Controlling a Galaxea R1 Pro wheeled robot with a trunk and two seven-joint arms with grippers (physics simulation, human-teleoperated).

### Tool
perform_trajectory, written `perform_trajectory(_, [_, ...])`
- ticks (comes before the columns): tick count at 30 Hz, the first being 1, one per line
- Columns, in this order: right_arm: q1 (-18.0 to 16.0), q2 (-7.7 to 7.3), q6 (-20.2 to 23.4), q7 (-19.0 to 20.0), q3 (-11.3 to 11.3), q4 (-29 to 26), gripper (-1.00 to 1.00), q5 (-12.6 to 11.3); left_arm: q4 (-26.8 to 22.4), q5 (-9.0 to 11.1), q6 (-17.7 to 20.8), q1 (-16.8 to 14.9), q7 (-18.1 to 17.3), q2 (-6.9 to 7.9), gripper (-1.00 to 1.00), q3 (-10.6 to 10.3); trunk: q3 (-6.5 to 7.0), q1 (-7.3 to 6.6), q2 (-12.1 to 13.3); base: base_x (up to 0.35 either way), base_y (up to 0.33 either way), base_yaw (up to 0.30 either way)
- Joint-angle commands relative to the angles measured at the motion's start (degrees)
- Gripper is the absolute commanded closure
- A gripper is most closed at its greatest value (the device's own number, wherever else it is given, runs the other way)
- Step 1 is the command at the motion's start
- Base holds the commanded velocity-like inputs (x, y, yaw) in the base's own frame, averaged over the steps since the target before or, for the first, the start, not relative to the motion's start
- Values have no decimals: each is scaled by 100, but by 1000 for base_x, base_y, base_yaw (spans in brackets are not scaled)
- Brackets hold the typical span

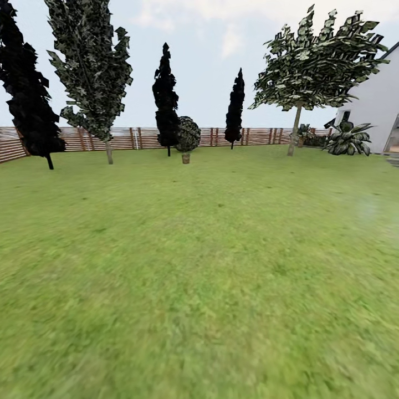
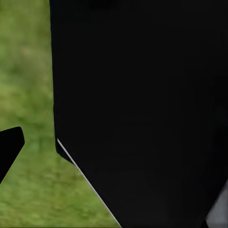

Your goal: Take the three Easter eggs out of the wicker basket on the lawn in the garden, then place them on the lawn next to a single tree (choose any tree) so that all three eggs are next to the same tree and none are left in the basket.

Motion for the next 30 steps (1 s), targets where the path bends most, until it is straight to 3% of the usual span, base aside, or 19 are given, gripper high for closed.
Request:
perform_trajectory(1, [-8, -18, -9, -60, 2, 13, -100, -20, -11, 47, -2, 4, 3, -1, -100, -2, -4, 3, -2, 307, -205, 0])
perform_trajectory(5, [-8, -52, -15, -337, 7, 13, -100, -17, -11, 44, -2, 4, 3, -1, -100, -6, -4, 3, -2, 305, -207, 0])
perform_trajectory(18, [-8, -11, -19, -361, 31, 13, -100, 9, -11, 44, -2, 4, 3, -1, -100, -9, -4, 3, -2, 293, -215, 2])
perform_trajectory(30, [-8, -6, -17, -344, 29, 13, -100, 7, -11, 44, -2, 4, -5, -1, -100, -15, -4, 3, -2, 304, -159, 218])
